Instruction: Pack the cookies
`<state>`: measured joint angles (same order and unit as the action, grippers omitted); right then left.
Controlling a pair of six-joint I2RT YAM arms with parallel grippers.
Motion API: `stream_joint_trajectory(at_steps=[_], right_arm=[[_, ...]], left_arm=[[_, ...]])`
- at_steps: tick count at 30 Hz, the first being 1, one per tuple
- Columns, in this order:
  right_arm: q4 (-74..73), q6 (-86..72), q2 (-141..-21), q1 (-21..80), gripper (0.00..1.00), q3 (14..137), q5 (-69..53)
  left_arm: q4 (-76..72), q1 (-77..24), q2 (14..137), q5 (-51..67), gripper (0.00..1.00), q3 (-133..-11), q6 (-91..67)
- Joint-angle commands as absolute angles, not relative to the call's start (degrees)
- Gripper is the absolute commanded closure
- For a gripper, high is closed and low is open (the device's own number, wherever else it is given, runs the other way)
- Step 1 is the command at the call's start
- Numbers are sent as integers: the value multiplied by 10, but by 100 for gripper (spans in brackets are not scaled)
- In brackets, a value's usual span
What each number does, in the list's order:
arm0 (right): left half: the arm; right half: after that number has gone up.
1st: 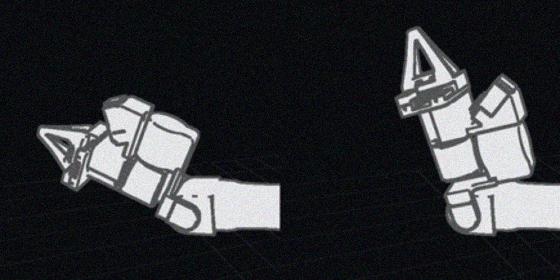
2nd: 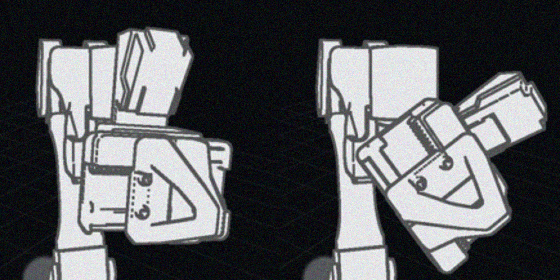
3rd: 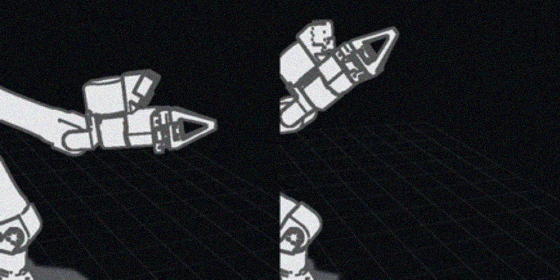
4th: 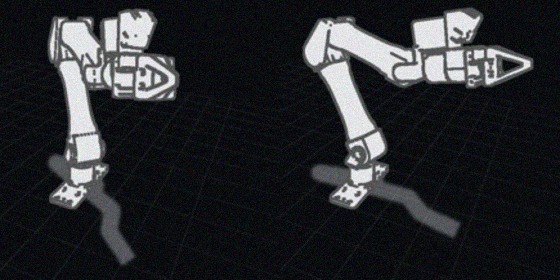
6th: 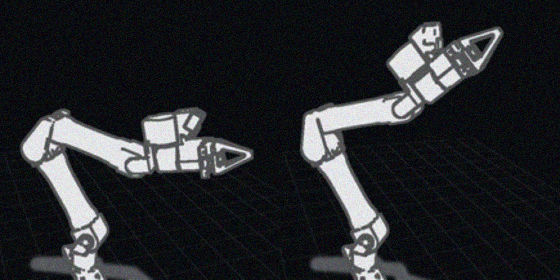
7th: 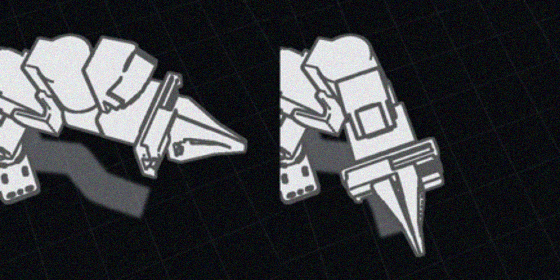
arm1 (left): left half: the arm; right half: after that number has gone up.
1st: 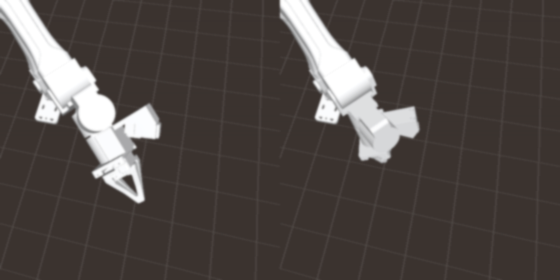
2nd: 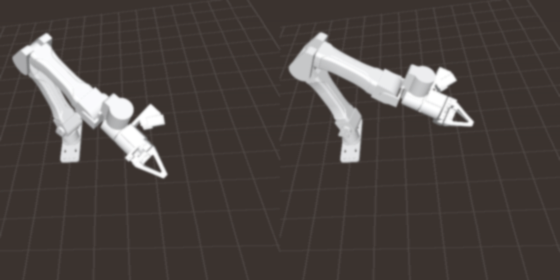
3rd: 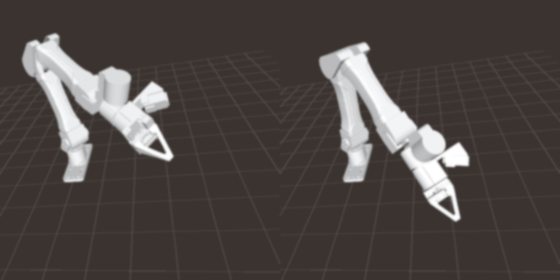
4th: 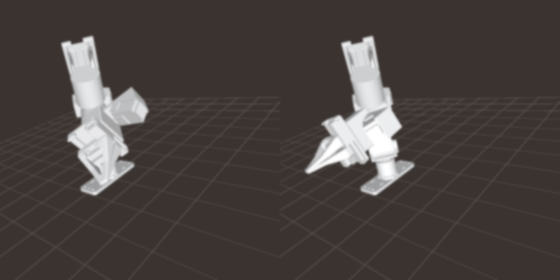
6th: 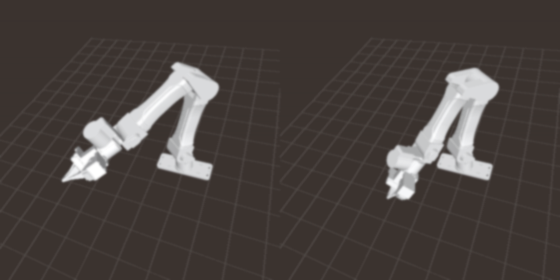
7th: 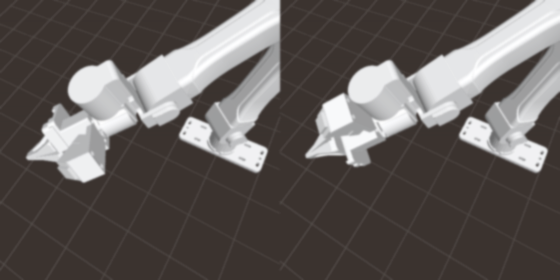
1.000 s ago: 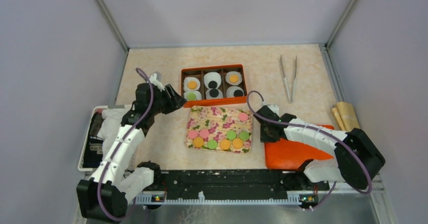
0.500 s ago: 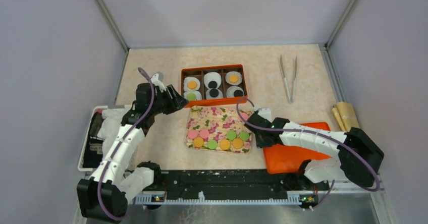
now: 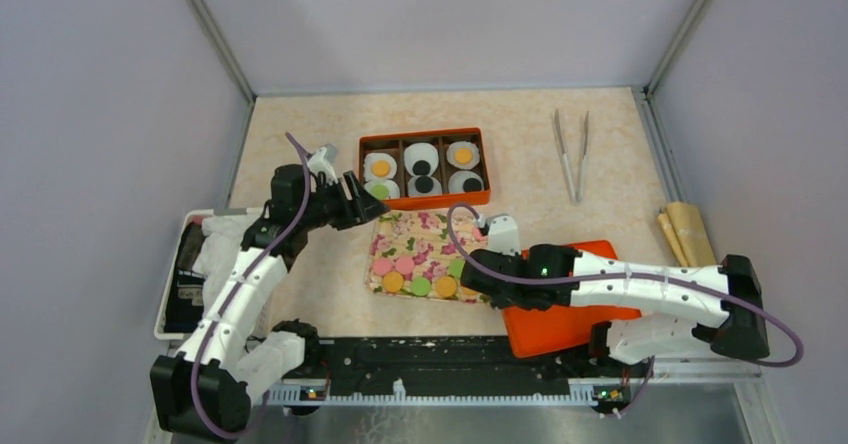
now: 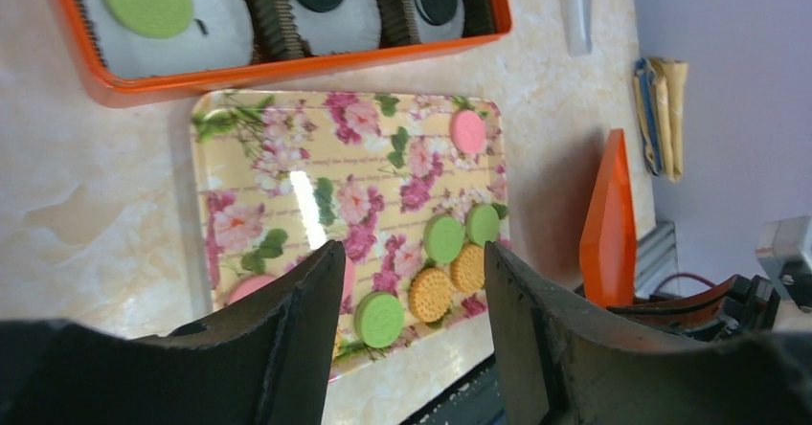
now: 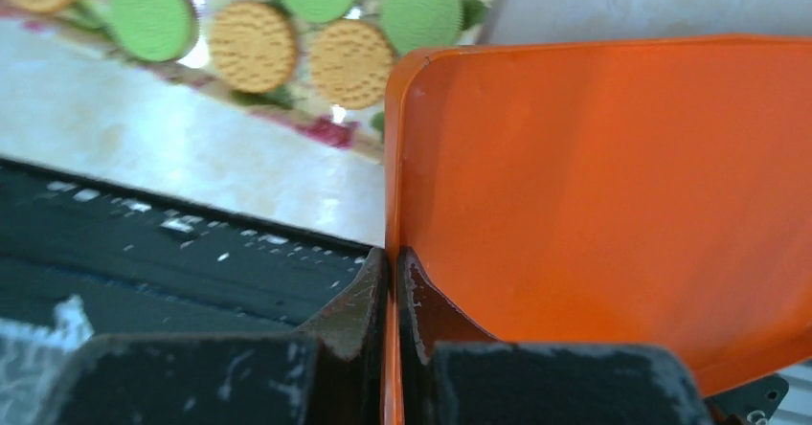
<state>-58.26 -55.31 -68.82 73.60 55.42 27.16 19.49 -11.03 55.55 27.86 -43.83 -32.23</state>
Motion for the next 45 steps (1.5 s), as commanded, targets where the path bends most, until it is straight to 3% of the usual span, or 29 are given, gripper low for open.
stream_joint_trajectory(at_steps=[1, 7, 11, 14, 17, 19, 27, 38, 41, 45], right_arm=[[-655, -574, -722, 813, 100, 673, 340], [-715, -546, -829, 906, 100, 834, 393], [-702, -472, -887, 921, 100, 908, 407], [-693, -423, -917, 925, 100, 959, 422], [-693, -382, -942, 926, 100, 1000, 437], [-685, -353, -955, 927, 100, 1020, 442], [-631, -233, -1004, 930, 100, 1087, 435], [-546, -135, -1040, 929, 100, 1109, 407], [-545, -119, -1047, 929, 100, 1123, 413], [-536, -101, -1052, 925, 100, 1128, 410]], left_arm=[[146, -117, 535, 375, 35, -442, -324], [152, -118, 503, 434, 30, -441, -341], [150, -118, 483, 467, 15, -441, -354], [142, -119, 488, 500, 16, -433, -360], [136, -119, 502, 524, 32, -424, -368], [135, -119, 512, 533, 37, -420, -371], [92, -120, 550, 581, 23, -407, -392], [34, -124, 548, 623, 19, -379, -434], [41, -127, 542, 625, 22, -370, -431], [43, -129, 530, 624, 50, -359, -431]])
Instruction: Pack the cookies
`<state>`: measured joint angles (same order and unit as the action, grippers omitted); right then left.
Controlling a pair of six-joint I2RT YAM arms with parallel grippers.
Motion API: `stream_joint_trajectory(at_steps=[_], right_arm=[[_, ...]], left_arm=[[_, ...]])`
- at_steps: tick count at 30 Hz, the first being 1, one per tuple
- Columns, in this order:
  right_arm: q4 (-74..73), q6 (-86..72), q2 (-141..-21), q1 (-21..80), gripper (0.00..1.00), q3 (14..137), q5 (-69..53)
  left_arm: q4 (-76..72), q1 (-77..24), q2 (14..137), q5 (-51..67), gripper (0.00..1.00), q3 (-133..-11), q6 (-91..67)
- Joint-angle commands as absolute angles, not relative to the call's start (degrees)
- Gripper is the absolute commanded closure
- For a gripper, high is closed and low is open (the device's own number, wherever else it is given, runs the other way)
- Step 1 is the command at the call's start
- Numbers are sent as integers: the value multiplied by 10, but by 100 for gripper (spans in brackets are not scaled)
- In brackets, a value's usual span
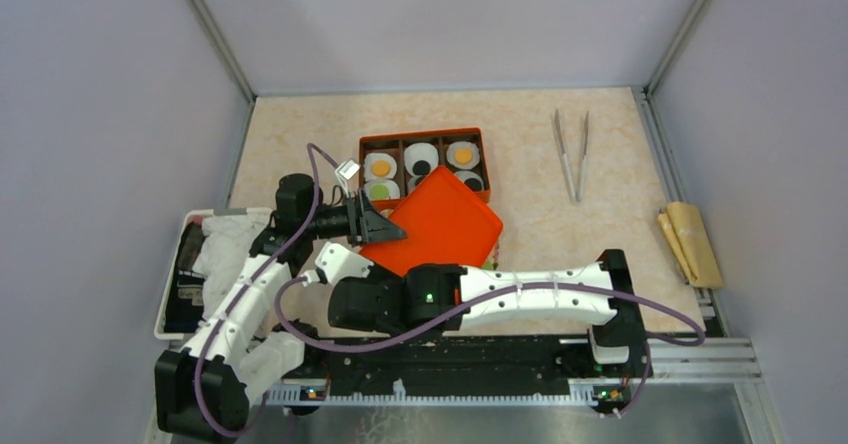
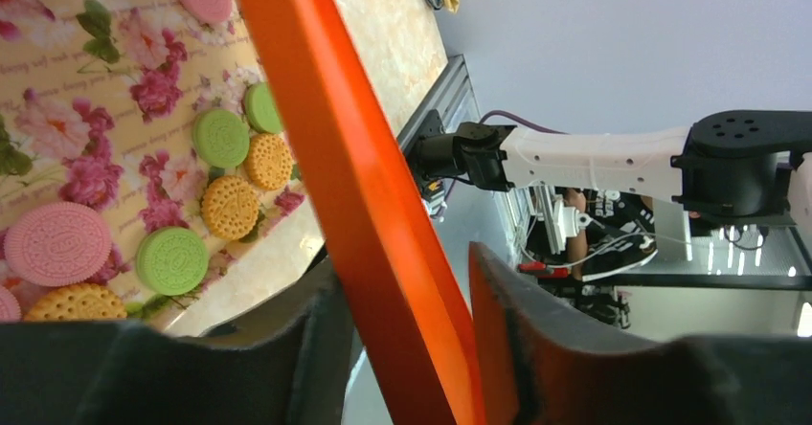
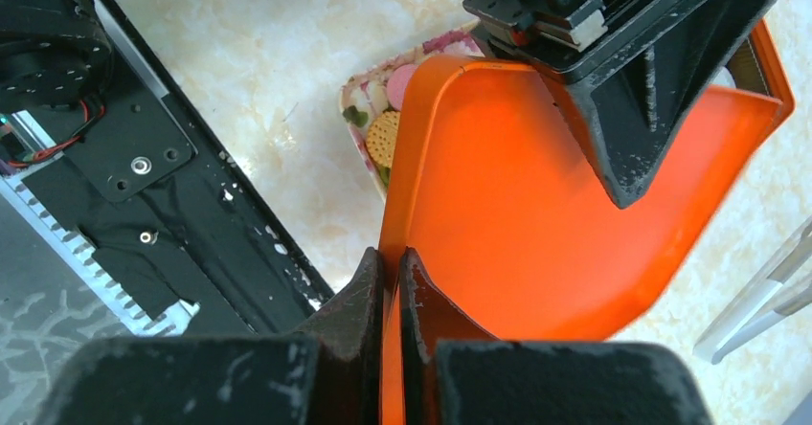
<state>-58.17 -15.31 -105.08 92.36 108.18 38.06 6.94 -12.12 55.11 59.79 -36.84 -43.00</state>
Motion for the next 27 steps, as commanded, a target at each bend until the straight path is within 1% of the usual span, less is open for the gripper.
stream_joint_trajectory(at_steps=[1, 3, 10, 11, 13, 14, 16, 17, 20, 22, 27], right_arm=[[-536, -99, -1055, 924, 100, 1130, 410], [-534, -97, -1058, 924, 100, 1131, 411], [-529, -98, -1059, 924, 100, 1127, 423], [-529, -99, -1058, 924, 100, 1126, 428], [-531, -101, -1054, 924, 99, 1124, 440], [-534, -100, -1052, 927, 93, 1122, 449], [-544, -99, -1052, 933, 76, 1121, 475], [-551, -99, -1054, 938, 70, 1122, 489], [-587, -109, -1069, 955, 58, 1130, 527], [-612, -123, -1084, 968, 54, 1133, 559], [-671, -186, -1111, 980, 52, 1119, 607]], left_arm=[[45, -130, 529, 623, 57, -358, -430], [56, -130, 528, 623, 69, -362, -426], [115, -131, 524, 600, 98, -387, -399], [118, -131, 524, 593, 100, -389, -401], [120, -131, 525, 580, 100, -389, -405], [120, -131, 528, 573, 100, -390, -407], [115, -131, 538, 565, 100, -393, -413], [113, -131, 545, 562, 100, -397, -415], [111, -130, 573, 560, 100, -422, -426], [121, -130, 596, 558, 100, -448, -427], [170, -130, 645, 550, 100, -523, -408]])
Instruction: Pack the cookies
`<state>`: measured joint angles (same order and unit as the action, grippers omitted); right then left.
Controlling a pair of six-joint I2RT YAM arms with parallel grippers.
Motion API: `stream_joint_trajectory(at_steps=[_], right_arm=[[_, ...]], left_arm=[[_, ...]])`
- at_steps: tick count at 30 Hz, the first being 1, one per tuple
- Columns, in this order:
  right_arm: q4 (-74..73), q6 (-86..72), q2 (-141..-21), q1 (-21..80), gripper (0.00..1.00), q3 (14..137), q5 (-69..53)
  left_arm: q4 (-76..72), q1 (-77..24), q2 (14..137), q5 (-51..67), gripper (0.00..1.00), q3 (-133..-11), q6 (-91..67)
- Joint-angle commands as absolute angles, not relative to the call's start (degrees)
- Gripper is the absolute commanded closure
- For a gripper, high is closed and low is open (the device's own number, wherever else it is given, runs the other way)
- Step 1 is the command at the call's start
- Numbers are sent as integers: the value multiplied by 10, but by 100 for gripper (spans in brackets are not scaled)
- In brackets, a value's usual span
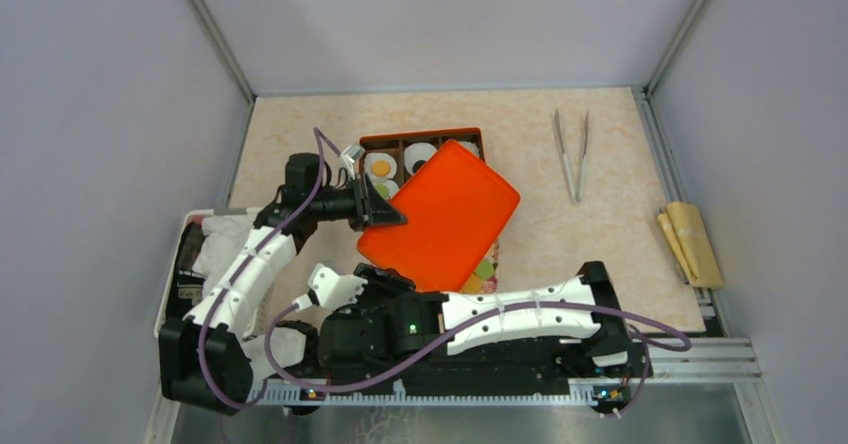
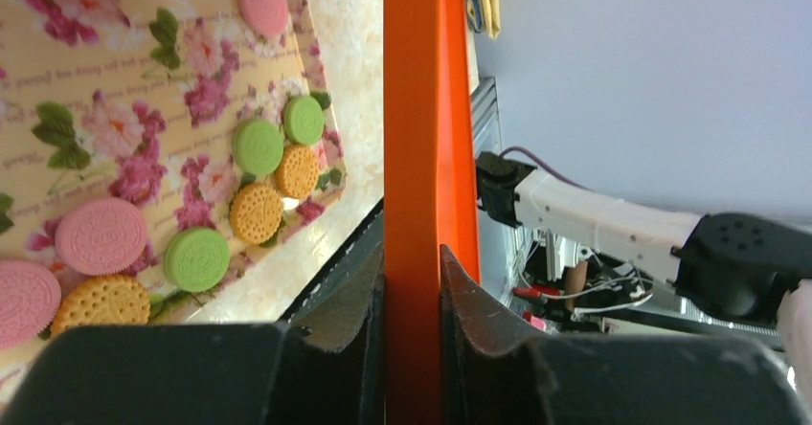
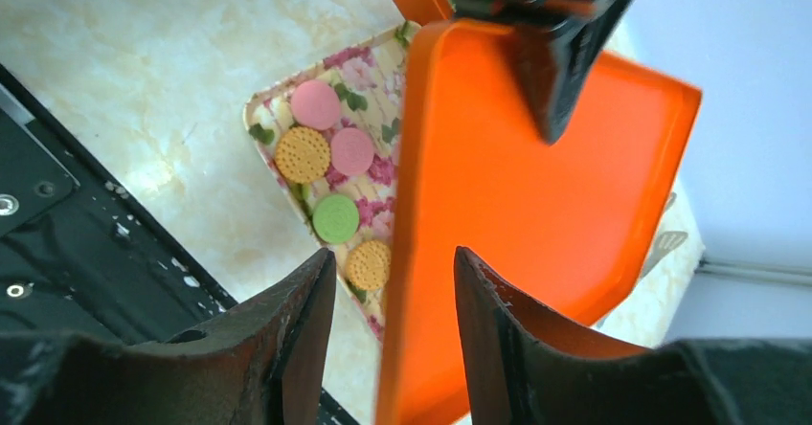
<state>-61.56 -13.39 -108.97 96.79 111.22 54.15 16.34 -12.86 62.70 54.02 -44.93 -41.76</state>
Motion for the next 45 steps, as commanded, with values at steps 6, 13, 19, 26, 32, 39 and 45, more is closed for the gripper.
stream_joint_trajectory(at_steps=[6, 13, 19, 26, 32, 39, 45], right_arm=[[-653, -208, -1119, 980, 52, 1063, 640], [-827, -360, -1194, 979, 52, 1114, 765], [-858, -411, -1204, 956, 53, 1102, 780], [-859, -438, -1177, 942, 69, 1079, 794], [-860, -401, -1192, 946, 60, 1093, 796], [-859, -354, -1226, 994, 54, 1155, 792], [-859, -334, -1227, 1007, 54, 1186, 791]], left_arm=[[225, -130, 680, 548, 100, -585, -383], [257, -130, 680, 540, 100, -599, -364], [282, -130, 669, 544, 100, -597, -347], [308, -130, 665, 541, 100, -605, -331], [289, -130, 672, 543, 100, -594, -338], [279, -129, 712, 544, 100, -606, -334], [274, -128, 731, 532, 100, -614, -331]])
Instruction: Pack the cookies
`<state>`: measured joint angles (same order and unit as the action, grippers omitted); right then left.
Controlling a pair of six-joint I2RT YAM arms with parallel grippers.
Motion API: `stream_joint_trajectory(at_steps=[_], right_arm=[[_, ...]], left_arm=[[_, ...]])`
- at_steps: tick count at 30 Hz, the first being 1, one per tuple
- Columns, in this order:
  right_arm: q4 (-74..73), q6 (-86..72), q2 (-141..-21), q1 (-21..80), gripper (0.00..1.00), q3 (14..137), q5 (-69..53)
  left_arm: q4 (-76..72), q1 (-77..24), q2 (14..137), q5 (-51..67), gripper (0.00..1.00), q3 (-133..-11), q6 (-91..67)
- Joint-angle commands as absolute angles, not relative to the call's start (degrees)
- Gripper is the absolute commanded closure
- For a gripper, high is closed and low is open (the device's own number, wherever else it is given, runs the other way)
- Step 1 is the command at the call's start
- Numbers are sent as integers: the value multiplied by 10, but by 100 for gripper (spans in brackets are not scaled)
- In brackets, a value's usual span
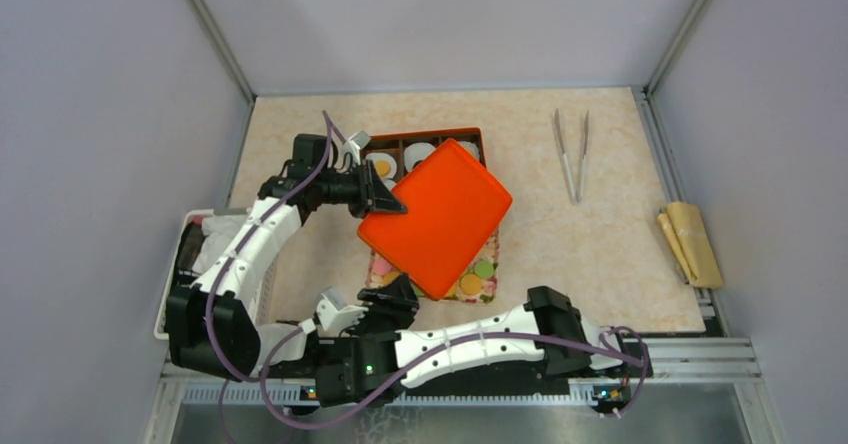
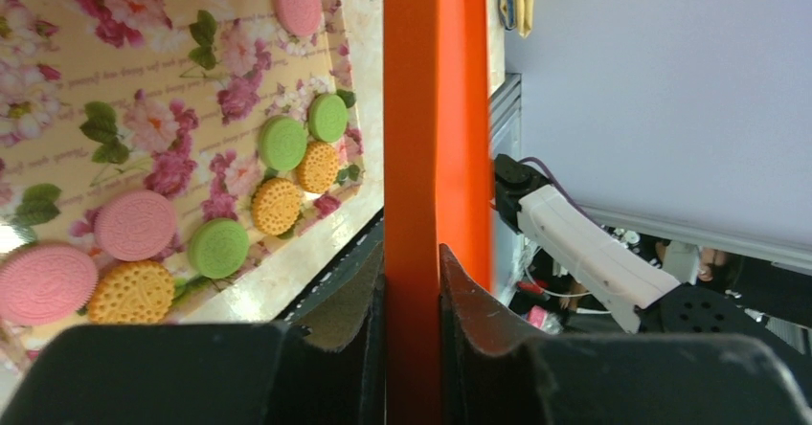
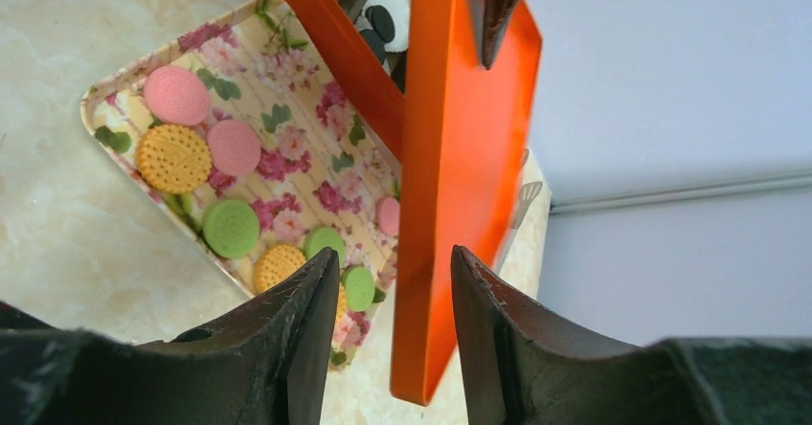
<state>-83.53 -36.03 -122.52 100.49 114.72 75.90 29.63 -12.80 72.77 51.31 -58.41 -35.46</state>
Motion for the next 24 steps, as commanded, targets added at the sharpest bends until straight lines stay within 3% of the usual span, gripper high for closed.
stream_joint_trajectory(at_steps=[1, 9, 19, 21, 24], right_arm=[[-859, -332, -1227, 1007, 54, 1186, 791], [-857, -354, -1225, 1004, 48, 1163, 797], [-858, -400, -1220, 946, 48, 1109, 798], [-858, -407, -1219, 940, 52, 1103, 803], [-857, -422, -1214, 938, 72, 1101, 812]], left_arm=[[274, -128, 733, 533, 100, -615, -331], [287, -127, 728, 532, 100, -620, -325], [333, -127, 702, 547, 100, -641, -312], [343, -127, 698, 545, 100, -647, -307], [351, -127, 695, 545, 100, -650, -303]])
